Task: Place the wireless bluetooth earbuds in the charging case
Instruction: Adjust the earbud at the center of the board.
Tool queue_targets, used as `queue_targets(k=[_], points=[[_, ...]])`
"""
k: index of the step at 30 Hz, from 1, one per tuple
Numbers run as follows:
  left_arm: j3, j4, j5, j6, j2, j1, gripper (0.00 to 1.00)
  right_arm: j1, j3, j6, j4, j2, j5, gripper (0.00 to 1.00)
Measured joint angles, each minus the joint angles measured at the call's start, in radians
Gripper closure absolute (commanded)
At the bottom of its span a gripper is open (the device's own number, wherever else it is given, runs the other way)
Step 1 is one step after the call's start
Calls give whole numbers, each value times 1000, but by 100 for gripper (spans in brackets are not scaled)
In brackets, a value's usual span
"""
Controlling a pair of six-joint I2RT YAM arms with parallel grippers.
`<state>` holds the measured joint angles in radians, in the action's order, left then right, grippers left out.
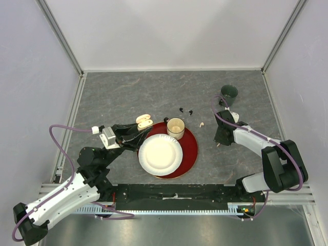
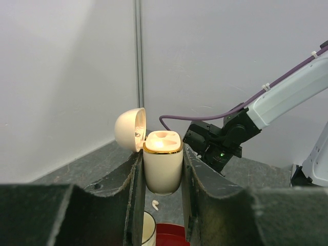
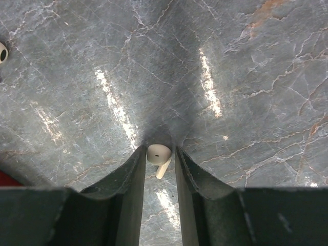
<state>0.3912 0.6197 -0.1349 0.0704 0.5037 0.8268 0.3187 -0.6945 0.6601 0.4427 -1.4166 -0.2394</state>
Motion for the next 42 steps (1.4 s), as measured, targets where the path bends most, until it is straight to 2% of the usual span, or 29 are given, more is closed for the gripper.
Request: queue_targets(k=[16, 21, 25, 31, 38, 42], points=[[-4, -1, 2, 0, -2, 0, 98, 21, 0, -28, 6, 17, -10, 81], [-4, -1, 2, 0, 0, 0, 98, 96, -12, -53, 15, 125, -16, 86], [-4, -2, 2, 0, 3, 0, 98, 184, -61, -80, 5, 270, -52, 89], [-4, -1, 2, 0, 28, 0, 98, 320, -172, -166, -80, 451, -109, 94], [-4, 6, 1, 1, 72, 0, 98, 456, -314, -271, -167, 498, -147, 100], [-4, 19, -2, 1, 93, 0, 98, 562, -352, -325, -235, 503, -172, 100]])
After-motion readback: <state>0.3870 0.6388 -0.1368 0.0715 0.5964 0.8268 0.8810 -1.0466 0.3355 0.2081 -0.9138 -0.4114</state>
